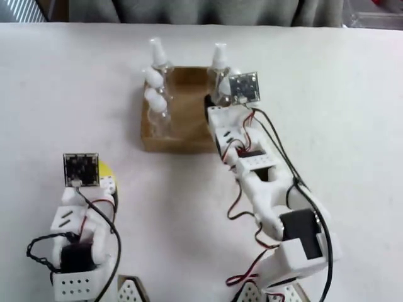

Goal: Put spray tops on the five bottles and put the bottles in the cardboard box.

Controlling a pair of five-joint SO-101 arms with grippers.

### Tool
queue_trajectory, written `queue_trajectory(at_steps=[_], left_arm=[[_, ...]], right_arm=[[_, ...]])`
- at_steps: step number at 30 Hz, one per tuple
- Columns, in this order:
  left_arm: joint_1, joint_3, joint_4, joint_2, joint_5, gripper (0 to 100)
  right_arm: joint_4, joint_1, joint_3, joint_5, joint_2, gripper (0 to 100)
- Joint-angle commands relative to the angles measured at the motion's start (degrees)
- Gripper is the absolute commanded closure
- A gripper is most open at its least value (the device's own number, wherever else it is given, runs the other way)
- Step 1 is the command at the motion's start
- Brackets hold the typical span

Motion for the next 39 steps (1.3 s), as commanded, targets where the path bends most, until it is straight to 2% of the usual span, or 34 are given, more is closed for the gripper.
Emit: queue_trajectory(at_steps=[1, 12, 27, 34, 39], left_arm=[[-0.84, -0.09, -0.09, -0.40, -0.53, 98], [-0.84, -0.09, -0.09, -0.40, -0.53, 98], [-0.84, -0.09, -0.09, -0.40, -0.53, 98], [-0.84, -0.09, -0.09, -0.40, -0.62, 98], [-0.84, -0.09, -0.09, -0.40, -0.62, 98]], right_arm=[[-1.36, 0.40, -3.87, 0.00, -0.04, 98.3], [-1.45, 0.57, -6.15, 0.00, 5.58, 98.3], [-1.45, 0.57, -6.15, 0.00, 5.58, 97.5], [-1.45, 0.22, -6.15, 0.00, 5.58, 81.2], [-1.45, 0.04, -6.15, 0.00, 5.58, 79.7]])
